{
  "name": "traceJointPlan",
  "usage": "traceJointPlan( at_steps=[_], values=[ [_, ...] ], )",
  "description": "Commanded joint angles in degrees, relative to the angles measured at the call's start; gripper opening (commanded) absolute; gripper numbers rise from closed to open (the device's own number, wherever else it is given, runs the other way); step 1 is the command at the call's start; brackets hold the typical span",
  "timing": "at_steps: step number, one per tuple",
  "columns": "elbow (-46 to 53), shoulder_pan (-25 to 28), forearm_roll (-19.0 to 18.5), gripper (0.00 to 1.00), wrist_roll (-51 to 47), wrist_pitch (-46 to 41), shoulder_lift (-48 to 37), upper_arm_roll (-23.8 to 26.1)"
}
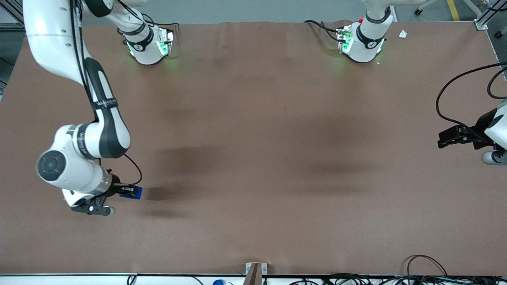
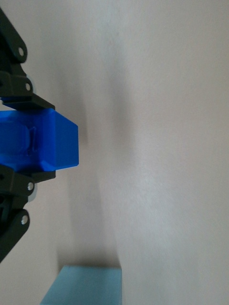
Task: Insert blue part into gray base with right arm
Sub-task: 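Carry the blue block over the gray base's recess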
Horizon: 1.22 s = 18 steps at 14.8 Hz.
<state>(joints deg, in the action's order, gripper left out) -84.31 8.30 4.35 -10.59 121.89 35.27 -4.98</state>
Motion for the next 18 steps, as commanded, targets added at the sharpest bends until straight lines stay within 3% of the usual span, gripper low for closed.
traceJointPlan(
  at_steps=[1,7,18],
  values=[
    [1.4,-4.8,0.7,0.01,1.0,-3.1,-1.2,0.1],
    [2.0,-11.4,0.6,0.00,3.9,-3.2,-0.5,0.1],
    [3.4,-16.4,0.4,0.00,15.1,-2.9,1.9,0.1]
  ],
)
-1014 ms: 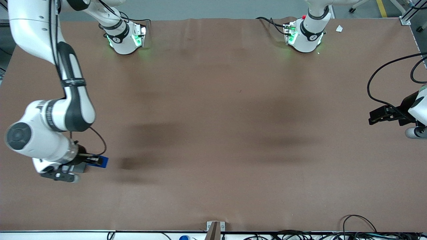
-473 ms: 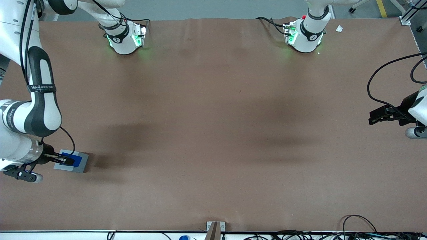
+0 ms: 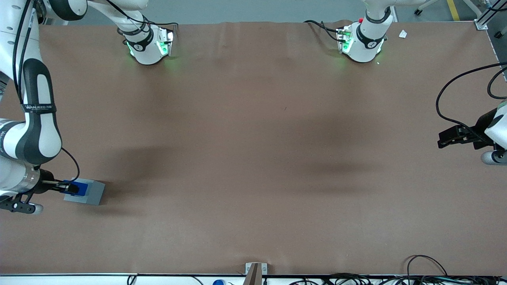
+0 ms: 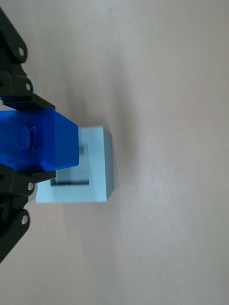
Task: Insert blue part into gray base with right arm
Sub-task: 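Carry the blue block over the gray base's recess, then lower the blue block into the gray base recess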
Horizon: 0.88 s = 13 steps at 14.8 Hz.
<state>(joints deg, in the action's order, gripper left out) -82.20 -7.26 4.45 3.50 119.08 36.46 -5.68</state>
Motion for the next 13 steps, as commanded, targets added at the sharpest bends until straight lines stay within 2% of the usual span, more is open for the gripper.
traceJointPlan(
  at_steps=[1,13],
  values=[
    [1.4,-0.8,0.2,0.00,1.1,-0.1,1.0,0.8],
    [1.4,-2.3,0.6,0.00,3.8,0.7,1.9,0.8]
  ],
)
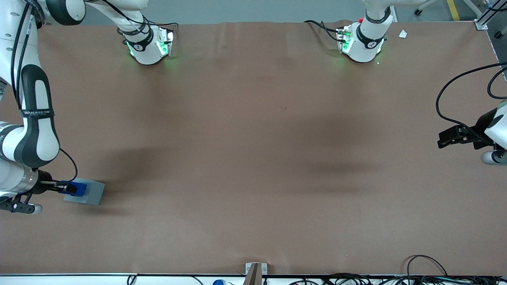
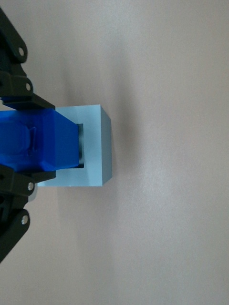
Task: Insert blue part into gray base with right arm
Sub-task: 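Lower the blue block into the gray base recess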
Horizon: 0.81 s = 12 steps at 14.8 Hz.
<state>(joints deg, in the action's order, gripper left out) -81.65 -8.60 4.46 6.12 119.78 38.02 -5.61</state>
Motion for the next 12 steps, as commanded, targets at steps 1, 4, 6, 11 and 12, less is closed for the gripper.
traceJointPlan(
  at_steps=[1,4,6,11,12],
  values=[
    [0.9,-1.1,0.6,0.00,1.2,0.0,0.6,0.7],
    [0.9,-0.8,0.5,0.00,1.2,0.0,0.8,0.8],
    [0.9,-0.3,0.3,0.00,1.7,0.2,1.9,0.8],
    [1.7,-0.5,0.4,0.00,2.7,0.9,3.4,0.8],
    [2.0,-0.5,0.4,0.00,2.7,1.0,3.5,0.8]
  ],
)
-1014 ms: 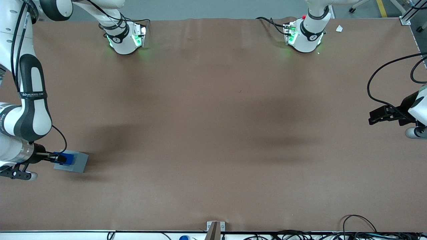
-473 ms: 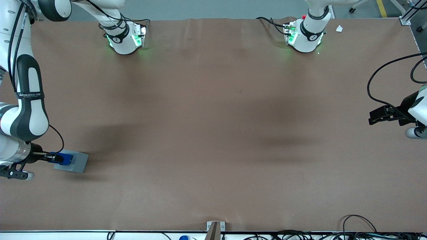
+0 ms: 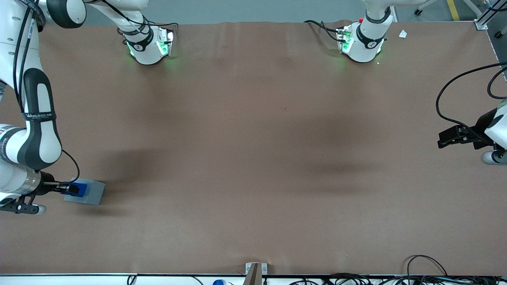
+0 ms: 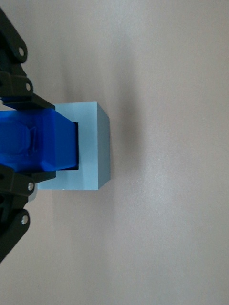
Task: Insert blue part into gray base with right arm
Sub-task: 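Lower the blue block into the gray base recess, then open the right gripper and raise it off the block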
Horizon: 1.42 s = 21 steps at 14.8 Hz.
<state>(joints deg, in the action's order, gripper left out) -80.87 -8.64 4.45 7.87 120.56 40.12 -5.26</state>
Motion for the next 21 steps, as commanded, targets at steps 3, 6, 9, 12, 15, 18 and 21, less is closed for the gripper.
traceJointPlan(
  at_steps=[3,6,9,12,15,18,21],
  values=[
    [2.2,-0.9,0.5,0.00,0.8,0.1,2.1,0.5],
    [2.2,-0.9,0.6,0.52,0.2,0.2,2.2,0.5],
    [2.1,-0.9,0.6,1.00,0.3,0.1,2.2,0.5],
    [2.2,-0.4,0.6,1.00,0.3,-0.4,1.8,0.4],
    [2.2,-0.6,0.8,1.00,0.7,-1.5,0.0,0.5],
    [2.1,-0.5,0.7,1.00,0.7,-3.6,-4.9,0.4],
    [2.1,0.7,-0.7,1.00,0.5,-10.0,-11.0,0.3]
  ],
)
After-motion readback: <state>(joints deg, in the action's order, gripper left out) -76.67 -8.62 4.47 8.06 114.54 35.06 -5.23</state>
